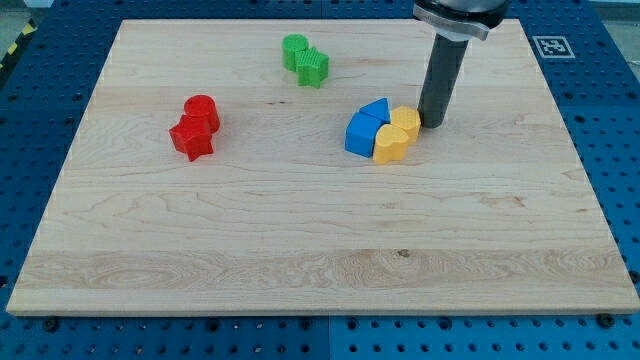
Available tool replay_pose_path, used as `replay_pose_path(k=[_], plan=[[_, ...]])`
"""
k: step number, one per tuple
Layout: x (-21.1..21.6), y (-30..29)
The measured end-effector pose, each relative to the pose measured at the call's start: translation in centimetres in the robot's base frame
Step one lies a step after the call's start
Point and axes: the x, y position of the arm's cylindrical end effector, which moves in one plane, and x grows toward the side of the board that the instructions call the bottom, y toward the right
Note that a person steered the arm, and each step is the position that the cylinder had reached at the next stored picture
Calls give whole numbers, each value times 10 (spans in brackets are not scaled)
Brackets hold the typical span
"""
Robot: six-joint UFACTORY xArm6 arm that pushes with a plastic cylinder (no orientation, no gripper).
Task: Move your arm to the center of board
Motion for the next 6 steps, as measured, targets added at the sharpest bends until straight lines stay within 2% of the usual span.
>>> replay_pose_path(k=[1,2,4,5,6], plan=[[-13,2],[-45,-1],[-55,-6],[-47,-31],[-43,-89]])
